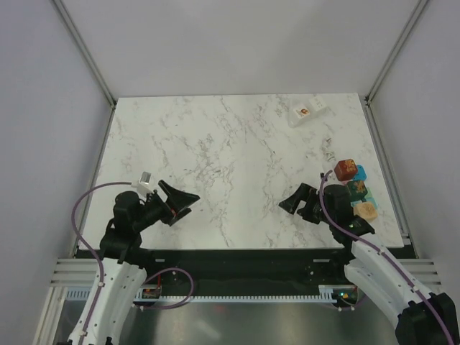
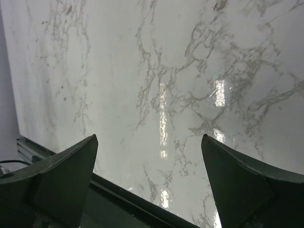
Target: Pull the plug off the socket
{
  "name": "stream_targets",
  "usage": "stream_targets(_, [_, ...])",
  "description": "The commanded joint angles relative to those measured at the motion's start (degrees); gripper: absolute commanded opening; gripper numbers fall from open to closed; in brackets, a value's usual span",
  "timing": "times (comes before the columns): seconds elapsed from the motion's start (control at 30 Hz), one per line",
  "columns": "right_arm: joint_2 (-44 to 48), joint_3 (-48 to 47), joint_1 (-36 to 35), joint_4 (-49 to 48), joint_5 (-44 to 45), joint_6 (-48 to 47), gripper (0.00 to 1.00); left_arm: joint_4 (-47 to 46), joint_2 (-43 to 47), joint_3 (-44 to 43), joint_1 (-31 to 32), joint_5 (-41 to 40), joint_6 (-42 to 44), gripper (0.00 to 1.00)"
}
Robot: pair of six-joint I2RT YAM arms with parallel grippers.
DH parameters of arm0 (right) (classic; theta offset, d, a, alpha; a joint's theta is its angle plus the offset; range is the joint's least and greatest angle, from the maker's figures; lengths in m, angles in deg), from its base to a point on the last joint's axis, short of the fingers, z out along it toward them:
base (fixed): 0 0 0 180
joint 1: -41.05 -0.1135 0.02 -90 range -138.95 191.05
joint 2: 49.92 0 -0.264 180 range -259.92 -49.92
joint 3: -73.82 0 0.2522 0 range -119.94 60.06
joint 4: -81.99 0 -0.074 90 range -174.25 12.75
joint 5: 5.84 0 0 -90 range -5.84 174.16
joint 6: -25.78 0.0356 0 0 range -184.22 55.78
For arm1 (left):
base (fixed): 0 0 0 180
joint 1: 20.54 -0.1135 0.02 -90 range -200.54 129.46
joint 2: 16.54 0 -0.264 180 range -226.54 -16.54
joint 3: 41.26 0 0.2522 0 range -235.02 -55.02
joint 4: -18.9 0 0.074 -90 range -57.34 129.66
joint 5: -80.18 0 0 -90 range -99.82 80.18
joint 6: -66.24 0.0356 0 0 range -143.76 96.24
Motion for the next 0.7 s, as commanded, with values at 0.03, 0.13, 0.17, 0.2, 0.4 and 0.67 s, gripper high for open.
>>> stream_targets(0.03, [-3.6,-5.6,0.1,4.0,7.3,-5.8,0.98,6.7,-7.6,-6.2,-0.3,5.3,12.1,1.00])
stream_targets(0.13, [-6.2,-8.4,0.2,5.8,8.5,-8.6,0.98,7.9,-9.7,-8.4,-0.4,4.9,14.0,1.00])
stream_targets(0.17, [-6.7,-9.9,0.3,6.5,8.5,-10.1,0.98,8.0,-10.1,-9.0,-0.3,4.9,14.1,1.00])
stream_targets(0.2, [-7.3,-10.5,0.3,6.7,8.5,-10.4,0.98,8.0,-10.4,-9.3,-0.4,4.9,13.9,1.00])
stream_targets(0.4, [-10.1,-13.9,0.7,10.1,16.8,-9.8,0.98,9.8,-11.6,-10.8,-0.6,4.9,12.7,1.00])
stream_targets(0.67, [-17.3,-23.5,1.5,11.0,24.3,-14.8,0.98,10.4,-8.2,-10.8,-0.8,6.9,10.4,1.00])
